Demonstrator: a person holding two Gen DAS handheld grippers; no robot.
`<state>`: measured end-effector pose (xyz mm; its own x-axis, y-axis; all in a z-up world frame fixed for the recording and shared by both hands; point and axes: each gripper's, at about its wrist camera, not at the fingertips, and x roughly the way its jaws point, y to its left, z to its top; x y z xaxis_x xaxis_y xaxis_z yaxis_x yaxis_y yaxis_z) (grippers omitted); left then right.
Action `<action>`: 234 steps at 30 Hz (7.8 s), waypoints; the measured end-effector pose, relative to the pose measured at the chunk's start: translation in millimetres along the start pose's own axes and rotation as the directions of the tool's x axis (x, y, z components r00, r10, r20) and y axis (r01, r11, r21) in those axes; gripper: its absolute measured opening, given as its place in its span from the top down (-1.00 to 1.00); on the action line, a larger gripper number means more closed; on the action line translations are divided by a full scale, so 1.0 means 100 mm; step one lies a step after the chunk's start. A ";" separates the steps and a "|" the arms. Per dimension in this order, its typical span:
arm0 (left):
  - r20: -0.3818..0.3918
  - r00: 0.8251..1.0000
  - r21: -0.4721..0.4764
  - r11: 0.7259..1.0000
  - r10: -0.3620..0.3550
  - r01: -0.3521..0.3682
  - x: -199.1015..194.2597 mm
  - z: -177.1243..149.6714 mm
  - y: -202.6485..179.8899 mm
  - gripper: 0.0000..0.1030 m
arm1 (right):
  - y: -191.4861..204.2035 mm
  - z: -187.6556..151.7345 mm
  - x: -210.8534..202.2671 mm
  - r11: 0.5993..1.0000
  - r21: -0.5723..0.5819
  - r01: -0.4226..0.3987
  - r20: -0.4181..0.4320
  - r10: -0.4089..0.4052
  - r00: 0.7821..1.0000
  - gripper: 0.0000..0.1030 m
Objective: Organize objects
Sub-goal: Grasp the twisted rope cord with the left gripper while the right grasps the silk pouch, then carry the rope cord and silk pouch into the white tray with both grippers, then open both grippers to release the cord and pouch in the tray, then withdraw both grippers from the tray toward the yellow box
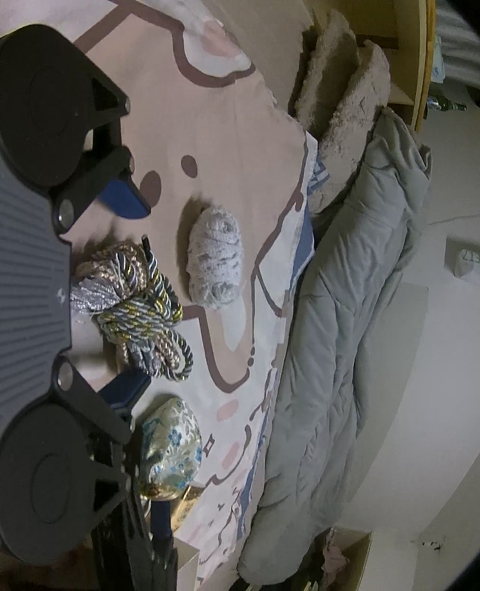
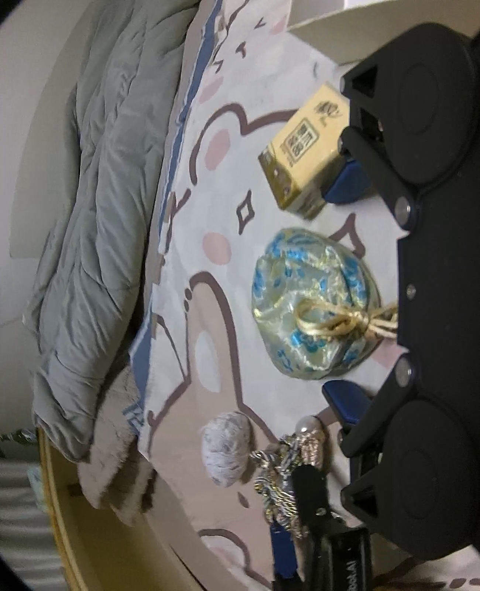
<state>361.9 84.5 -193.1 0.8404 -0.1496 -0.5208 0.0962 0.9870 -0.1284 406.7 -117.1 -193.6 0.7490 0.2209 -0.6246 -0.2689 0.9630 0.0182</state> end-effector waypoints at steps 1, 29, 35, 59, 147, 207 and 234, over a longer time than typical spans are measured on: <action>0.000 1.000 0.005 1.000 -0.009 0.009 0.00 0.00 -0.01 -0.47 | 0.01 0.00 0.01 1.000 -0.004 0.001 0.001 -0.001 1.000 -1.00; -0.217 0.974 -0.016 0.998 -0.064 0.062 -0.57 -0.08 -0.32 0.09 | 0.02 -0.51 -0.89 0.998 0.040 -0.047 -0.018 0.048 0.999 -0.61; -0.305 0.946 -0.092 0.992 -0.111 0.087 -0.84 -0.20 -0.39 0.09 | 0.00 -0.73 -1.23 0.997 0.037 -0.065 -0.038 0.067 0.997 -0.61; -0.304 0.944 0.216 0.956 -0.129 0.200 -0.72 -0.32 -0.66 0.09 | 0.01 -1.02 -1.43 0.998 -0.012 -0.057 -0.001 0.057 0.998 -0.82; -0.252 0.963 0.366 0.912 -0.092 0.183 0.30 0.38 -3.32 0.24 | -3.37 -0.35 -1.92 0.934 0.260 0.245 -0.015 -0.250 0.968 -0.65; -0.227 0.955 0.231 0.942 -0.192 0.244 -1.17 0.42 -3.16 -1.00 | -2.60 -0.65 -3.27 0.892 0.325 0.313 -0.028 -0.322 0.946 -0.97; -0.133 0.969 0.195 0.953 -0.209 0.232 -1.60 0.31 -2.64 -1.00 | -2.01 -0.88 -3.48 0.909 0.290 0.299 0.043 -0.324 0.945 -1.00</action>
<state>219.1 -150.1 -49.8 0.7235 -0.3590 -0.5897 0.3906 0.9172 -0.0791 146.3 -400.7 -48.2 0.8211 -0.0970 -0.5624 0.1549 0.9863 0.0560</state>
